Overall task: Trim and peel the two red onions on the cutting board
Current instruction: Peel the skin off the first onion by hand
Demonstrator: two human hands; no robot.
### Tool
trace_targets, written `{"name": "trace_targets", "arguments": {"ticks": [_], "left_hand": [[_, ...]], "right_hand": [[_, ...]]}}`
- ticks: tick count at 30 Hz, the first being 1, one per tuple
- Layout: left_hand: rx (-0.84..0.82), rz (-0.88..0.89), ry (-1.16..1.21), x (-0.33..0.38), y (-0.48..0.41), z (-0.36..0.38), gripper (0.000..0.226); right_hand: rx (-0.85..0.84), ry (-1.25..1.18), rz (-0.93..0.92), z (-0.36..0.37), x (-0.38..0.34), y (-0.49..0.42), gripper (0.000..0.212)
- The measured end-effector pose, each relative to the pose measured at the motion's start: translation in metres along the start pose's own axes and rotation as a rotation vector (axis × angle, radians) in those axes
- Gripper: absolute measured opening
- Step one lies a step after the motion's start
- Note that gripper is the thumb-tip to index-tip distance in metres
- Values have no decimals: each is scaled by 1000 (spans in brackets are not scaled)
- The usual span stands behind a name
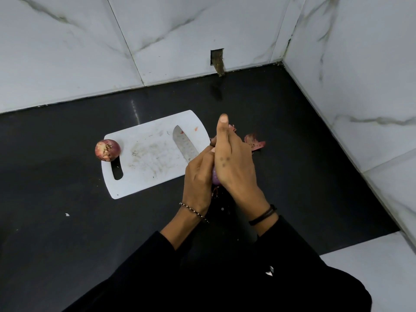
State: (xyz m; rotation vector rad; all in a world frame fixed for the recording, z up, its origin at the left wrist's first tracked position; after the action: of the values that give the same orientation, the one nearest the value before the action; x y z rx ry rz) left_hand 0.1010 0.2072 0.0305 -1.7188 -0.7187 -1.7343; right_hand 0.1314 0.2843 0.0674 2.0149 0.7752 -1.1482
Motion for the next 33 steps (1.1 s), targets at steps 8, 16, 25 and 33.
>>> {"name": "trace_targets", "arguments": {"ticks": [8,16,25,33], "left_hand": [[12,-64,5,-8,1,1,31],[-5,-194,271,-5,5,8,36],[-31,-165,268,0,1,11,20],[-13,-169,309,2,0,12,62]], "right_hand": [[30,18,-40,0,7,-6,66],[84,74,-75,-12,13,-11,68],[20,24,-33,-29,10,-5,71],[121,125,-195,-13,4,0,50]]}}
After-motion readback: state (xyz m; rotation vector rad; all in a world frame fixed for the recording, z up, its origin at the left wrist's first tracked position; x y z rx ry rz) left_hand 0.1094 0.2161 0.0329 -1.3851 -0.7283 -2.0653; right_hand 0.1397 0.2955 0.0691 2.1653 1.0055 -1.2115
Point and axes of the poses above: each hand's wrist, its own y-axis away from the middle knuckle, its own z-axis out of the palm, x = y × z, the point moved 3 cm from there along -y, towards the middle knuckle, and after that the axes turned 11 degrees about -x, right-handed, at the moved point
